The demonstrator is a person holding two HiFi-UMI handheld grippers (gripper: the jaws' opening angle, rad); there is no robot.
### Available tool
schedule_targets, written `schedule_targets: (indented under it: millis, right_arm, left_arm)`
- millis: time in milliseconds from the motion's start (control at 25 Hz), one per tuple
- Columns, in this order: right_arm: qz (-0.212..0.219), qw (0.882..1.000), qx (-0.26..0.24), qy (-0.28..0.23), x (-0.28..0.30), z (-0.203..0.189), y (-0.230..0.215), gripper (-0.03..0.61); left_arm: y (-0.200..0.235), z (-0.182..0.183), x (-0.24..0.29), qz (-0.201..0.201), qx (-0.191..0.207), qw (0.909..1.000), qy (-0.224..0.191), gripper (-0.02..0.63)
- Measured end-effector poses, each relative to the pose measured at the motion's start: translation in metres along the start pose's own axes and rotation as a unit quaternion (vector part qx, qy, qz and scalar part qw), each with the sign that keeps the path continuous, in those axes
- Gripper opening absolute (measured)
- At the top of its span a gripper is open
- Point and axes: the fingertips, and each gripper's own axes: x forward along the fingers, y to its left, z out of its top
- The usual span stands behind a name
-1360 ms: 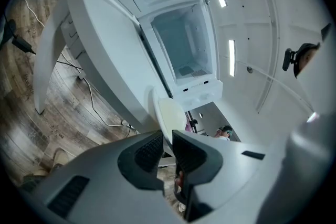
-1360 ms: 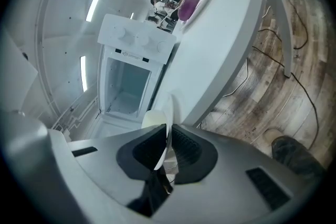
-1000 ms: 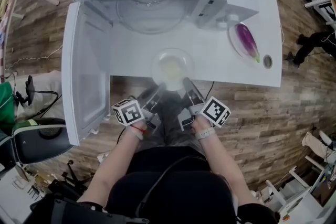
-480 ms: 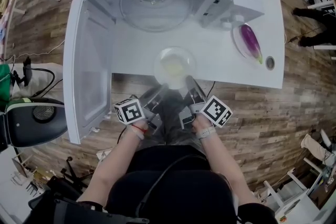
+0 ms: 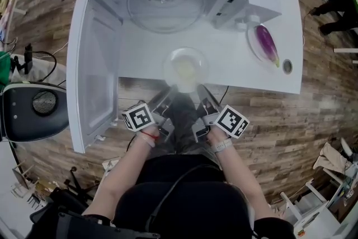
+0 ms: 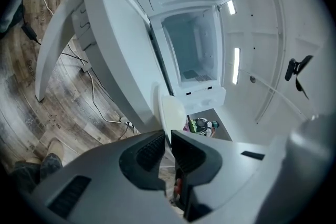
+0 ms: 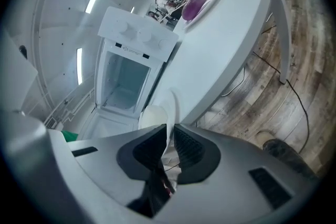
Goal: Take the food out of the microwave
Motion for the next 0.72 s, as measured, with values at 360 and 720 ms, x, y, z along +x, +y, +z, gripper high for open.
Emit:
schedule_targets:
  millis: [360, 720]
  right_arm:
    - [0.009, 0.999, 0.022, 0.038, 0.008, -0.032, 0.008, 0.041]
    - [0.016, 0.998, 0.041, 0.034, 0.010, -0.029, 0.008, 0.041]
  left_arm:
    - [0.002, 0.008, 0.003, 0.002, -0.007, 0.9999, -0.009, 0.043]
    - [-0.003, 0.000, 0.004, -0.026, 0.000, 0.9996, 0.012, 0.044]
